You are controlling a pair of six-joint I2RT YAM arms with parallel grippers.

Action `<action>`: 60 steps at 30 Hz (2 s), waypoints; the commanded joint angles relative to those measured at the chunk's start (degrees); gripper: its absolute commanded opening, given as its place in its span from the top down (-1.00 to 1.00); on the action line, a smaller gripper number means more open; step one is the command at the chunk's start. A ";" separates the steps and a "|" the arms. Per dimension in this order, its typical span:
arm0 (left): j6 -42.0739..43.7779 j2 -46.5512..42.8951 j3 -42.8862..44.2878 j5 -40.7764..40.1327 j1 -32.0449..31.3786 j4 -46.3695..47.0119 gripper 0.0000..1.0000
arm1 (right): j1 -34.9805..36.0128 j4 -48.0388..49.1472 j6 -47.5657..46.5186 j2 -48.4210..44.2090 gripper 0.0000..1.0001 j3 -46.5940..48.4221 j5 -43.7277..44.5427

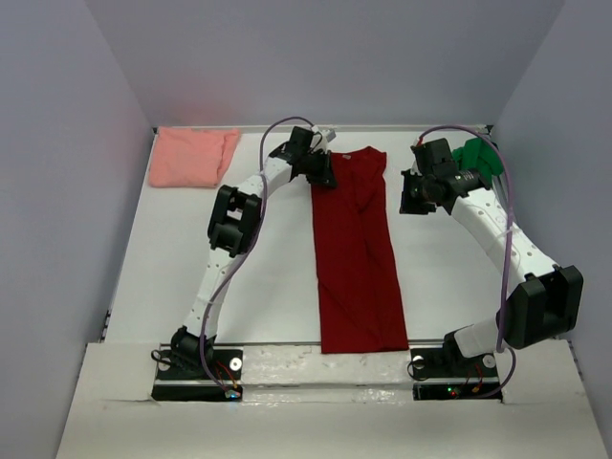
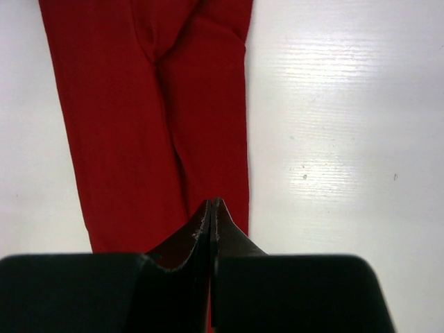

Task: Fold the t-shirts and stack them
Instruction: Fold the tshirt

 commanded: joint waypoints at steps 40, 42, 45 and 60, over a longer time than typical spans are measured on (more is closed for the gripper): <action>-1.43 -22.87 -8.33 -21.48 -1.00 -2.94 1.00 | 1.16 9.62 6.45 -4.78 0.06 -16.06 -3.32; -6.35 -30.05 -12.63 -28.52 -2.06 -6.36 1.00 | 1.16 10.94 6.89 -4.08 -0.01 -18.51 -5.44; -6.45 -39.37 -17.12 -44.42 -5.73 -9.97 1.00 | 1.16 11.91 7.33 -4.95 -0.07 -20.28 -6.06; -16.54 -63.01 -50.03 -34.42 -10.94 -15.27 0.85 | 1.16 9.97 11.36 -17.51 -0.09 -27.57 -10.27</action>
